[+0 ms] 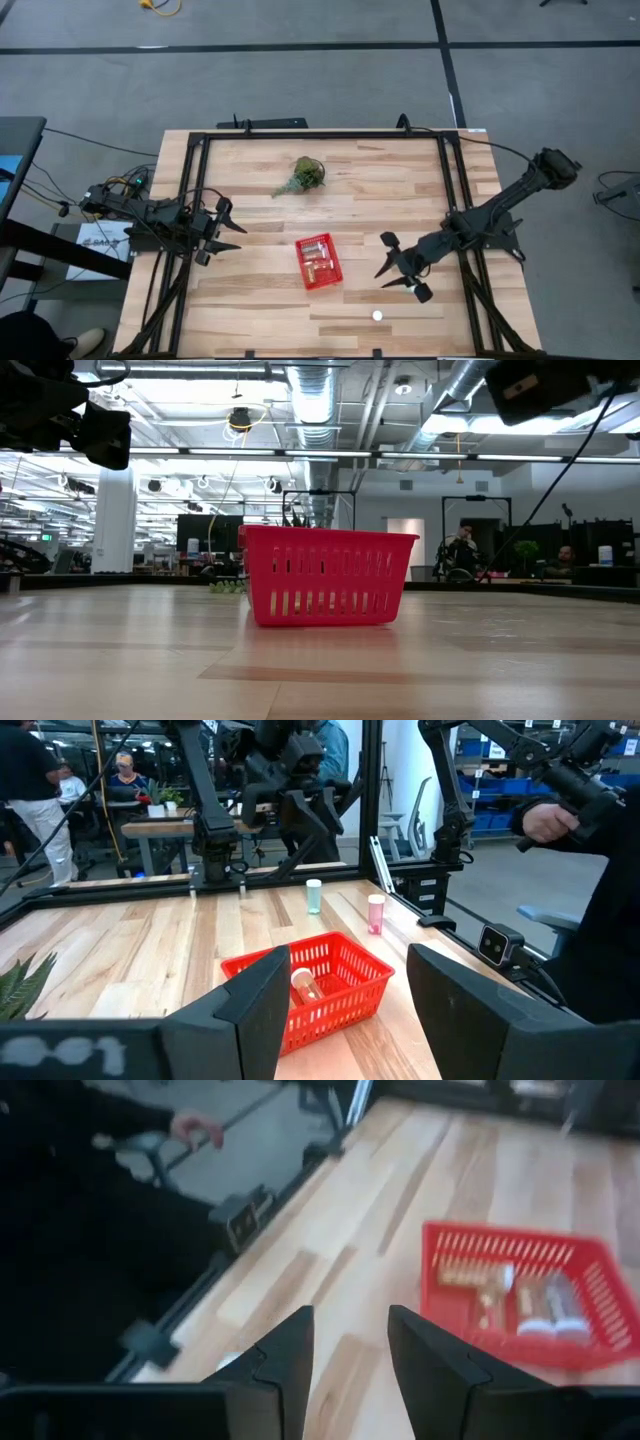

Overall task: Pick and place pill bottles into a basket
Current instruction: Put the pink pill bottle into the red basket

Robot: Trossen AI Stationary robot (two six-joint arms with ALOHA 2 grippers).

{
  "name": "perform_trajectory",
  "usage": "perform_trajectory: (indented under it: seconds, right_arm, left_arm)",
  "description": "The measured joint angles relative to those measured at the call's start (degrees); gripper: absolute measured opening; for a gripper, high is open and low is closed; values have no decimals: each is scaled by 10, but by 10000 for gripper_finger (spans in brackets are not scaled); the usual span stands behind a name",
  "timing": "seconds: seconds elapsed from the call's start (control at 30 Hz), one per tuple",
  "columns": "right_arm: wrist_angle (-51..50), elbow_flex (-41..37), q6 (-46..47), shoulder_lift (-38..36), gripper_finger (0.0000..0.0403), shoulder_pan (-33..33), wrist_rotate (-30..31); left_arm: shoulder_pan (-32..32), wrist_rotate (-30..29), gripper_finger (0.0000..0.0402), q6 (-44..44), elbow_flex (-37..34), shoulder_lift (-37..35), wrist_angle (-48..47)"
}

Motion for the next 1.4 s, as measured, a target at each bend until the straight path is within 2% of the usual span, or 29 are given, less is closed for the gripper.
perform_trajectory:
  seconds: [0.1, 0.27, 0.43, 0.63, 0.73, 1.07, 1.4]
  right_arm:
    - [-44, 14, 0, 0, 128, 23, 20]
    - [-52, 28, 1, 0, 140, 72, 97]
    - [-56, 28, 24, 16, 175, 106, 135]
    - [-31, 29, 53, 83, 239, 114, 136]
    - [-37, 42, 56, 121, 258, 116, 132]
    - [-99, 107, 105, 207, 258, 135, 116]
    - [-94, 128, 141, 257, 258, 138, 88]
  left_arm:
    - [0, 0, 192, 0, 0, 0, 0]
    - [0, 0, 192, 0, 0, 0, 0]
    - [0, 0, 192, 0, 0, 0, 0]
    - [0, 0, 192, 0, 0, 0, 0]
    - [0, 0, 192, 0, 0, 0, 0]
    - [0, 0, 192, 0, 0, 0, 0]
    - [0, 0, 192, 0, 0, 0, 0]
